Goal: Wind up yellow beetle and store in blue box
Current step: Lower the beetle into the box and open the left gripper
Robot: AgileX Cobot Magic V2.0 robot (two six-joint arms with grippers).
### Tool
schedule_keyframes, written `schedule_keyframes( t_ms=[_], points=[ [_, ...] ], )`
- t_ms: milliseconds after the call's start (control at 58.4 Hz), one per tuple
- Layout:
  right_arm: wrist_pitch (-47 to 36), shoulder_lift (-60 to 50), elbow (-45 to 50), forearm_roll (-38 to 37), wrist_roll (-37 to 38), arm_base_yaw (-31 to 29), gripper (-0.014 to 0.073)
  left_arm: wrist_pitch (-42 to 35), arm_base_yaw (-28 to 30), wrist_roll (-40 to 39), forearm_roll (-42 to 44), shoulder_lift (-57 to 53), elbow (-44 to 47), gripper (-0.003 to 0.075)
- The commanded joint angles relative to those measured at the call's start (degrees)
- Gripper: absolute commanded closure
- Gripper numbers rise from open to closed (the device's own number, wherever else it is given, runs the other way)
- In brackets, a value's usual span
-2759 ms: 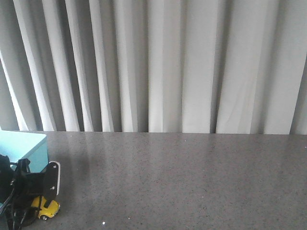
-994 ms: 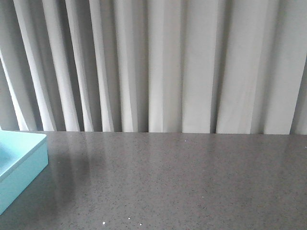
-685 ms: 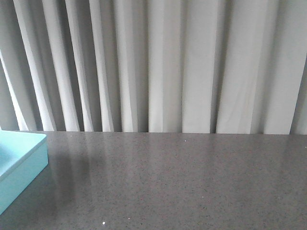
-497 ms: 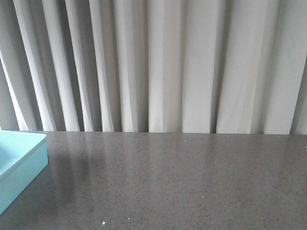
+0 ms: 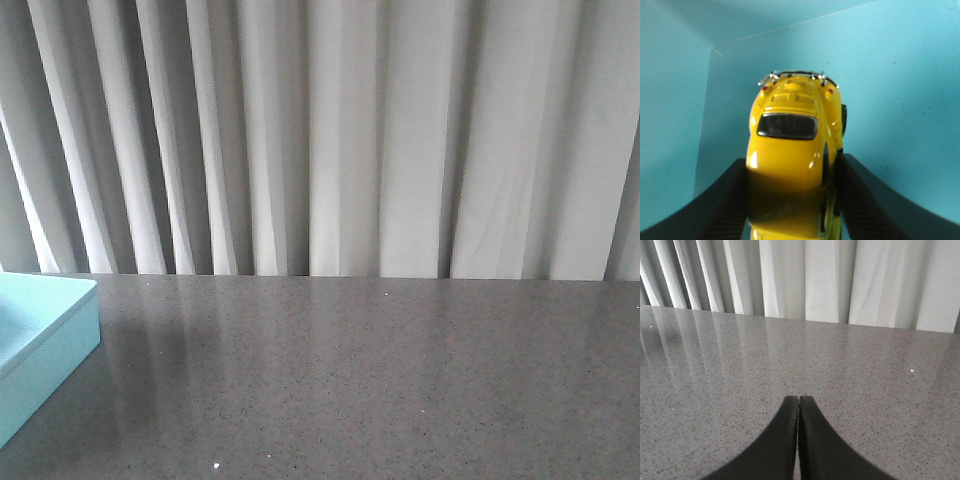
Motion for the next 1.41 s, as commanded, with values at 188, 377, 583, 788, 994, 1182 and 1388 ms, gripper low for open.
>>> schedule_keyframes(
  t_ms=[188, 377, 583, 788, 994, 1182, 1388],
  points=[
    [-1.9, 0.1, -1.4, 1.7, -0.5, -0.1, 0.0601, -6.4, -0.2, -6.7, -1.2, -5.1, -1.9, 0.0236],
    [-1.9, 0.1, -1.4, 1.7, -0.5, -0.1, 0.0601, -9.0, -0.2, -11.3, -1.3, -10.4, -2.9, 0.0281],
    [-1.9, 0.1, -1.4, 1.7, -0.5, -0.1, 0.0601, -7.8, -0.2, -20.0, -3.6, -18.5, -3.1, 0.0440],
    [-1.9, 0.1, -1.4, 1.7, -0.5, -0.1, 0.0601, -0.6, -0.2, -23.6, -12.5, -25.9, -3.1, 0.0730],
    [-1.9, 0.1, -1.4, 1.7, -0.5, -0.1, 0.0601, 10.3, -0.2, -23.0, -21.1, -34.9, -2.3, 0.0727],
    [-1.9, 0.1, -1.4, 1.7, -0.5, -0.1, 0.0601, 12.6, -0.2, -21.6, -25.7, -48.4, 5.1, 0.0727],
    [-1.9, 0.1, -1.4, 1.7, -0.5, -0.1, 0.0601, 15.1, -2.1, -23.9, -25.8, -66.5, 20.3, 0.0727]
  ],
)
